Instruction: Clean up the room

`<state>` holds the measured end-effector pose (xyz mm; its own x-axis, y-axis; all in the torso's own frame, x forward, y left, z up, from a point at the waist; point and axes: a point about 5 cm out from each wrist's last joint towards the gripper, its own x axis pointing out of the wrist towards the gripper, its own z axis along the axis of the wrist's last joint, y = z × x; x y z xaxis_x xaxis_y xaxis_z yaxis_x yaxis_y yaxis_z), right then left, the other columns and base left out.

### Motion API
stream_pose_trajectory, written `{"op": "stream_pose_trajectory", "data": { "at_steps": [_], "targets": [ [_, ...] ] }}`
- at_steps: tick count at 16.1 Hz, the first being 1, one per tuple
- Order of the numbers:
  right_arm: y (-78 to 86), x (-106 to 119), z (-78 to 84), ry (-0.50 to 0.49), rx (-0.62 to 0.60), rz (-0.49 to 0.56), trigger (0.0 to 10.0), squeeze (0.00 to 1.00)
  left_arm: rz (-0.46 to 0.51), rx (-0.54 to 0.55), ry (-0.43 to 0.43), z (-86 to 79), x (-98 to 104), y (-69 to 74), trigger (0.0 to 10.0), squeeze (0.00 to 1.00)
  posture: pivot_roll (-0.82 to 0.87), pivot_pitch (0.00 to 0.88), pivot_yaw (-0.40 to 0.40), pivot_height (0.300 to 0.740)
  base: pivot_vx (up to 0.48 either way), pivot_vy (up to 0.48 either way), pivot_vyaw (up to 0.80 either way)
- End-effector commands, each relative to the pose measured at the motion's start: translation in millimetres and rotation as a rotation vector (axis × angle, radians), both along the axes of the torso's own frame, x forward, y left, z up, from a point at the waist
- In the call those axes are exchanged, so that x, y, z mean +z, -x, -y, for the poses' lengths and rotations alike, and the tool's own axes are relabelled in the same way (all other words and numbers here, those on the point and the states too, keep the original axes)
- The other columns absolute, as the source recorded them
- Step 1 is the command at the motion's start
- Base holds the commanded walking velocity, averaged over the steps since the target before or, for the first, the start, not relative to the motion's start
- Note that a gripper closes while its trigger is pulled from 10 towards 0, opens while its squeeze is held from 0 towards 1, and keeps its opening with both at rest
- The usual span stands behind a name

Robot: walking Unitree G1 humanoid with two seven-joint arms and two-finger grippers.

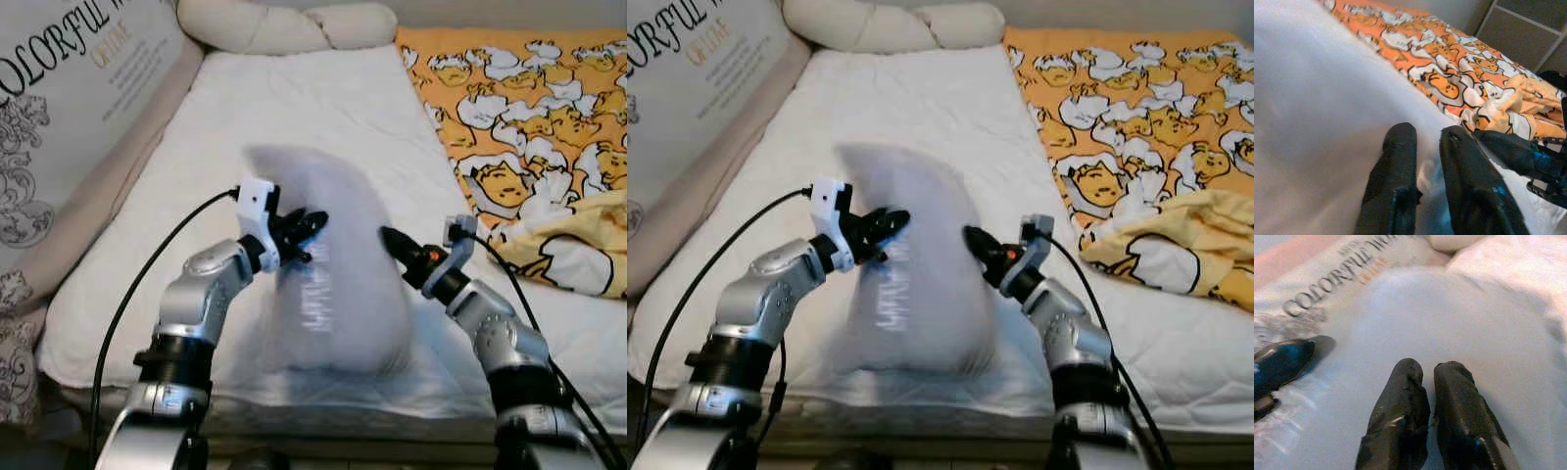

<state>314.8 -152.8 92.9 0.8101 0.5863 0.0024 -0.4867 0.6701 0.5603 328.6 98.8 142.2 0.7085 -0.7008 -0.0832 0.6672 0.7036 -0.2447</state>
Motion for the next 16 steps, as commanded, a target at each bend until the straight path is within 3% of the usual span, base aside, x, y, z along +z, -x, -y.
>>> {"op": "stream_pose_trajectory", "data": {
  "at_steps": [1, 5, 8, 9, 10, 11, 12, 13, 14, 16],
  "targets": [
    [2.1, 8.9, -1.3, -0.023, -0.002, 0.029, 0.0, 0.00, 0.043, -0.020, -0.053, 5.0, 5.0, 4.4, 0.0, 0.00, -0.10, 0.000, 0.104, 0.740, 0.000, 0.000, 0.00],
    [10.6, 15.1, -4.5, -0.063, -0.052, 0.060, 0.0, 0.00, 0.094, 0.019, -0.177, 0.9, 2.1, 9.9, 0.0, 0.00, -0.09, 0.000, 0.110, 0.740, 0.000, 0.000, 0.00],
    [14.5, 11.1, 2.0, -0.038, -0.082, 0.042, 0.0, 0.00, 0.236, 0.102, -0.288, -13.8, 9.9, 5.0, 0.0, 0.00, -0.09, 0.000, 0.100, 0.740, 0.000, 0.000, 0.00],
    [13.9, 8.3, 5.7, 0.005, -0.110, 0.025, 4.4, 0.00, 0.261, 0.160, -0.333, -21.5, 9.3, 2.7, 0.0, 0.00, -0.08, 0.000, 0.099, 0.740, 0.000, 0.000, 0.00],
    [12.7, 5.8, 8.1, 0.048, -0.132, 0.013, 10.0, 0.00, 0.264, 0.202, -0.355, -26.6, 7.7, 1.0, 3.3, 0.00, -0.08, 0.000, 0.099, 0.740, 0.000, 0.000, 0.00],
    [10.5, 2.5, 9.8, 0.109, -0.137, 0.001, 10.0, 0.00, 0.263, 0.298, -0.393, -40.1, 3.2, -2.1, 10.0, 0.00, -0.08, 0.000, 0.102, 0.740, 0.000, 0.000, 0.00],
    [8.6, 2.6, 9.1, 0.117, -0.129, -0.003, 10.0, 0.30, 0.219, 0.344, -0.394, -51.2, -4.4, -2.0, 10.0, 0.46, -0.08, 0.000, 0.102, 0.740, 0.000, 0.000, 0.00],
    [6.6, 3.0, 9.0, 0.113, -0.132, -0.006, 10.0, 1.00, 0.191, 0.364, -0.395, -57.2, -9.0, -1.1, 10.0, 1.00, -0.08, 0.000, 0.100, 0.740, 0.000, 0.000, 0.00],
    [-0.1, 2.4, 9.1, 0.103, -0.160, -0.026, 10.0, 1.00, 0.136, 0.406, -0.373, -70.3, -17.9, 1.5, 10.0, 1.00, -0.07, 0.000, 0.095, 0.740, 0.000, 0.000, 0.00],
    [-7.0, -1.6, 5.8, 0.098, -0.162, -0.056, 10.0, 1.00, 0.080, 0.426, -0.346, -80.1, -26.9, 2.4, 10.0, 1.00, -0.06, 0.000, 0.089, 0.740, 0.000, 0.000, 0.00]
  ]
}}
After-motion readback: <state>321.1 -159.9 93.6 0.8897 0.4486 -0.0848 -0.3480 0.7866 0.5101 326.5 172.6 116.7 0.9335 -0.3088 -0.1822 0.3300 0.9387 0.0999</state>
